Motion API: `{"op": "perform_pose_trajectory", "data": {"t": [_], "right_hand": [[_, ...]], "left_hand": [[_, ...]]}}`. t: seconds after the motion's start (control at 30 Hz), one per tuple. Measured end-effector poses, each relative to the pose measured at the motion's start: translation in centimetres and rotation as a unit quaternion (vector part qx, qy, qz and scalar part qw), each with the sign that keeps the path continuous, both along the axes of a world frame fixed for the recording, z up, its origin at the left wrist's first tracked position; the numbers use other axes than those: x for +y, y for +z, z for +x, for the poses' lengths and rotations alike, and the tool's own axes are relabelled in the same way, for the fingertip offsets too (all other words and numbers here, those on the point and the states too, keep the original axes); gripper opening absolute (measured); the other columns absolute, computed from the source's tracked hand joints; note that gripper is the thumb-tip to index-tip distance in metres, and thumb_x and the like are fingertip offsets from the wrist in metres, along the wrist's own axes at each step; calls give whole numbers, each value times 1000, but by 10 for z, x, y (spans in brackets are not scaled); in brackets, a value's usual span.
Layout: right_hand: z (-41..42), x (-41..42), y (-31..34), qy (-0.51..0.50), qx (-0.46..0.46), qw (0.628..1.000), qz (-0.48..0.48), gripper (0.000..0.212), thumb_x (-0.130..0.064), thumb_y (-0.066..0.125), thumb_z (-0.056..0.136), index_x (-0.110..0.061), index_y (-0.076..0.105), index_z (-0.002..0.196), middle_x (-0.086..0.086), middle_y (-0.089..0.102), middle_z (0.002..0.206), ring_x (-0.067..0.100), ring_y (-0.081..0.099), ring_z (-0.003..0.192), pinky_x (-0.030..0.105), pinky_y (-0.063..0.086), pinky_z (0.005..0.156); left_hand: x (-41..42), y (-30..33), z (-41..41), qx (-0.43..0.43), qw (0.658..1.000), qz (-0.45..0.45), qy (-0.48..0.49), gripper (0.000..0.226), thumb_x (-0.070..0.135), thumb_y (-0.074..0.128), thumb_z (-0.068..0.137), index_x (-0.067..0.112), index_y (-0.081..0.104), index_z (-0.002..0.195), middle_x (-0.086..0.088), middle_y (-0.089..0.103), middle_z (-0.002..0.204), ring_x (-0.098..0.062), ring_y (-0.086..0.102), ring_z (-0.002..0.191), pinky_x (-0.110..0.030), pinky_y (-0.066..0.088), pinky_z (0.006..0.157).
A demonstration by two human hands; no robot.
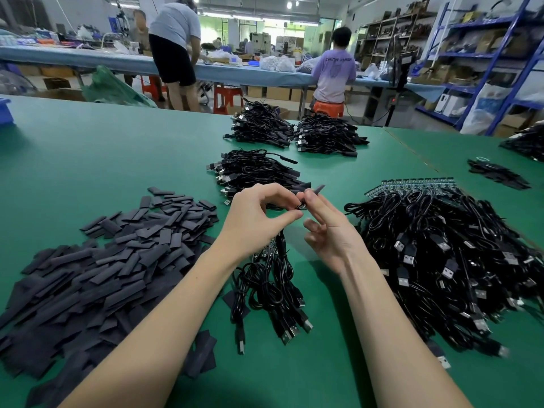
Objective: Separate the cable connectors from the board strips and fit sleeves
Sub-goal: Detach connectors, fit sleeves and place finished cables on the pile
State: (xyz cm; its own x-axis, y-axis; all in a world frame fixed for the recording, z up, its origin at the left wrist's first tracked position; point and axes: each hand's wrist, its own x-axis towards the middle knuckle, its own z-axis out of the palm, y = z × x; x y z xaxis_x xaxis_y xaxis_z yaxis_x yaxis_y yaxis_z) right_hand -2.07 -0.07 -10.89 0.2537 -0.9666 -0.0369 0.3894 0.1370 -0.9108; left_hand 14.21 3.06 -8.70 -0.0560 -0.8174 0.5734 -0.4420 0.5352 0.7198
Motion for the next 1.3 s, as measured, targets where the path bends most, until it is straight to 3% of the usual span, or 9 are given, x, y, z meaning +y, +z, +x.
{"op": "perform_pose_trajectory", "data": {"t": [0.13,0.27,0.4,0.53,0.9,1.03,1.17,1.3], "right_hand": [[-3,0,3,-3,8,1000,-10,71,-47,94,60,-21,73,123,-16,73,105,3,38,52,15,29,45],[-13,-1,8,-4,43,998,-40,39,-53,88,65,-32,82,97,-13,76,112,1,46,57,12,32,46],[-17,1,9,-20,63,997,-31,36,-54,88,64,-35,83,94,-13,77,108,1,47,60,12,28,45],[-16,2,8,-19,57,998,-28,25,-49,82,75,-30,83,90,-10,77,109,3,40,53,14,22,45],[-5,4,6,-19,45,999,-25,33,-43,84,74,-24,81,102,-6,69,104,4,36,51,14,25,45],[-1,5,7,-84,54,993,-56,16,-34,80,86,-30,79,101,-6,75,94,7,32,53,14,27,47],[4,5,7,-145,41,983,-108,19,-28,79,90,-39,76,104,1,79,90,8,29,49,15,29,45],[8,5,6,-176,36,976,-120,22,-28,80,89,-37,76,108,-5,75,73,9,26,49,16,29,44]], "left_hand": [[0,-2,-2,16,1000,-1,4,13,15,83,80,22,76,89,15,76,85,1,71,86,-3,37,71],[1,-2,-2,36,999,10,1,12,15,82,82,22,75,89,15,76,85,0,71,87,-3,37,68],[1,-3,-3,38,999,15,-1,12,13,83,81,20,76,88,12,76,84,-1,71,85,-2,38,68],[0,-3,-4,40,999,13,-6,12,12,84,80,18,77,87,12,77,84,0,71,84,-2,38,68],[-1,-3,-2,66,997,25,-11,13,11,84,80,19,76,86,16,77,84,1,72,83,-1,39,64],[-2,-6,-6,69,997,38,16,14,15,83,81,23,71,84,19,74,82,2,70,82,-3,37,62],[-3,-8,-7,76,995,59,21,11,19,82,82,24,72,81,20,73,78,5,67,77,-3,39,63],[-5,-9,-8,112,991,70,10,11,15,82,82,22,72,83,15,75,81,0,69,80,-6,43,68]]}}
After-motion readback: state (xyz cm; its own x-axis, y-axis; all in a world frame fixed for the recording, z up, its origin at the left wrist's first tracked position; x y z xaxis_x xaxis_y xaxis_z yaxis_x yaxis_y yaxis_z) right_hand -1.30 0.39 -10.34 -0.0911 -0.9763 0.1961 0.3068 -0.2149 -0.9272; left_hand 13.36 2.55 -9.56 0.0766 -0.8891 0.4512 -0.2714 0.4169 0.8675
